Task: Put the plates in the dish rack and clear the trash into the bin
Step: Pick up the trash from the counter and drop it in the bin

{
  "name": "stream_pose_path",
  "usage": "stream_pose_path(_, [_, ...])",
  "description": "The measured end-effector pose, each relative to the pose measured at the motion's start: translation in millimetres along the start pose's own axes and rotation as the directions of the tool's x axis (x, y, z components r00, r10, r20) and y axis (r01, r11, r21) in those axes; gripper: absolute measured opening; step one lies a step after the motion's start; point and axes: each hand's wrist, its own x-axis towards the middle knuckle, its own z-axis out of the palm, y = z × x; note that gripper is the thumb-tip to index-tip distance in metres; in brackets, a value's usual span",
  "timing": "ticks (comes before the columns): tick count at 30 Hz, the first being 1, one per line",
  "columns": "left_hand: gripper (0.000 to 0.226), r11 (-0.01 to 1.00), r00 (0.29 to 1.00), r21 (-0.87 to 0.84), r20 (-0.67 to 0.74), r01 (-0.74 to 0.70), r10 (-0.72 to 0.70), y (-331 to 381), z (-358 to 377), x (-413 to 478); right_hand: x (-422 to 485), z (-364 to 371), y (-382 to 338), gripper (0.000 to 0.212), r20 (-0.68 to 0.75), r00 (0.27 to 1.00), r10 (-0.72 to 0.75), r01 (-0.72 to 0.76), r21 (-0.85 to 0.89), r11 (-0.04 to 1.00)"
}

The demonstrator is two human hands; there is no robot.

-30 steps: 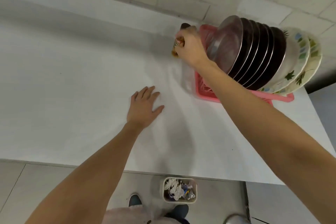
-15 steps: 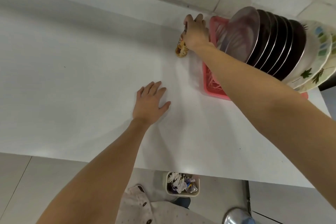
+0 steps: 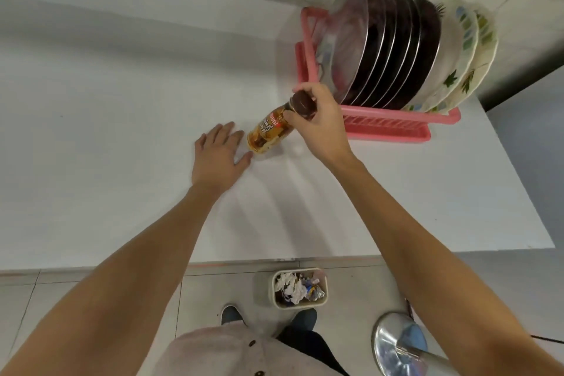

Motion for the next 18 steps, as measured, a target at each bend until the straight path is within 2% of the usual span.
stream_pose_path(4, [0.051, 0.997, 1.000, -0.074, 0.005, 0.004, -0.004, 2, -1, -9, -64, -36, 11, 0.036, 0.004, 0.998, 0.060, -0.061, 0.013, 0.998])
stream_pose_path(8, [0.050, 0.969, 0.997, -0.238, -0.027, 0.059, -0.067, 40, -7, -50, -119, -72, 34, 0.037, -0.027, 0.984, 0.177, -0.173, 0.107, 0.979])
stream_pose_path(10, [0.047, 0.931, 1.000, -0.363, -0.009, -0.018, 0.016, 76, -16, -75, -143, -86, 42, 0.035, -0.043, 0.972, 0.232, -0.221, 0.173, 0.960])
stream_pose_path(13, [0.046, 0.819, 0.981, -0.565, 0.084, -0.099, 0.176, 128, -26, -109, -177, -101, 51, 0.031, -0.034, 0.949, 0.313, -0.294, 0.258, 0.920])
stream_pose_path(15, [0.048, 0.793, 0.960, -0.593, 0.116, -0.138, 0.253, 155, -26, -128, -198, -110, 57, 0.030, -0.025, 0.935, 0.355, -0.328, 0.327, 0.886])
stream_pose_path(18, [0.051, 0.827, 0.939, -0.540, 0.178, -0.156, 0.294, 180, -17, -153, -230, -122, 70, 0.029, -0.012, 0.917, 0.399, -0.356, 0.427, 0.831])
